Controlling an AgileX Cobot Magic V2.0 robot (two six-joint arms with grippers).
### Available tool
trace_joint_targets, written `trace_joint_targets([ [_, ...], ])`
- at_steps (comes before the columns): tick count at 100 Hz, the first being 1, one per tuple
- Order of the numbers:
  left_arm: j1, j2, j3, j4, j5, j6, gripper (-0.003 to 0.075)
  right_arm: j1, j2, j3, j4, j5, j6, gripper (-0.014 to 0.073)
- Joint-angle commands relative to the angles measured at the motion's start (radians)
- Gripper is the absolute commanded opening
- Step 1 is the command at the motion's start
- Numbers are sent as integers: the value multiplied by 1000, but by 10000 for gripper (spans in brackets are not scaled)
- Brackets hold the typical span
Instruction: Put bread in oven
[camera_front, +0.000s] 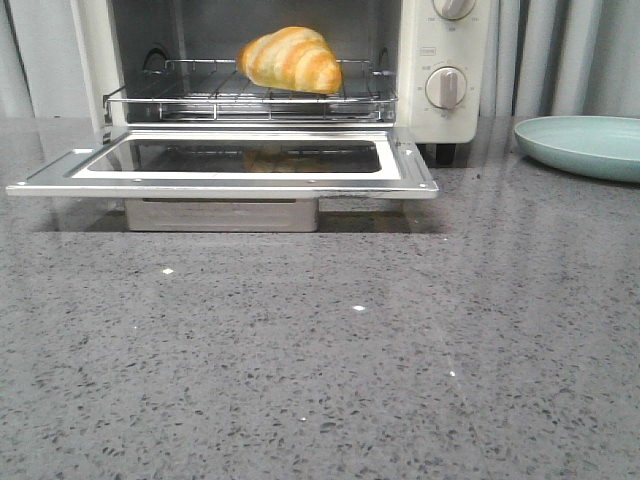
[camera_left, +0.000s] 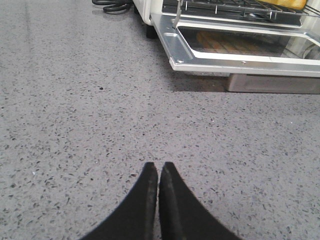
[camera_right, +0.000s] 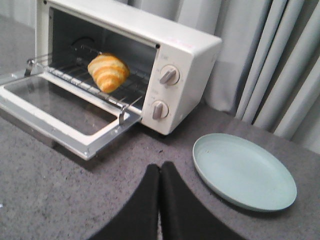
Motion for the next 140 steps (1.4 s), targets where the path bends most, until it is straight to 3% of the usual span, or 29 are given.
trace_joint_targets([
  [1, 5, -29, 22, -5, -69, -8, -21, -5, 16, 35, -29, -70, 1, -57],
  [12, 5, -29, 22, -5, -69, -8, -21, -44, 16, 135, -29, -83, 1, -57],
  [20, 5, -29, 22, -5, -69, -8, -21, -113, 16, 209, 35, -169, 1, -57],
  [28, 5, -29, 22, -5, -69, -8, -21, -238, 16, 281, 159, -279, 1, -57],
  [44, 5, -29, 22, -5, -69, -8, -21, -461, 16, 412, 240, -489, 1, -57],
  [63, 5, -29, 22, -5, -69, -8, -21, -615, -12, 562, 340, -546, 1, -57],
  [84, 5, -29, 22, -5, -69, -8, -22, -670, -171, 658, 380, -537, 1, -57],
  [95, 5, -29, 22, -5, -69, -8, -21, -684, -246, 657, 398, -402, 1, -57],
  [140, 5, -28, 22, -5, -69, -8, -21, -689, -241, 657, 398, -378, 1, -57],
])
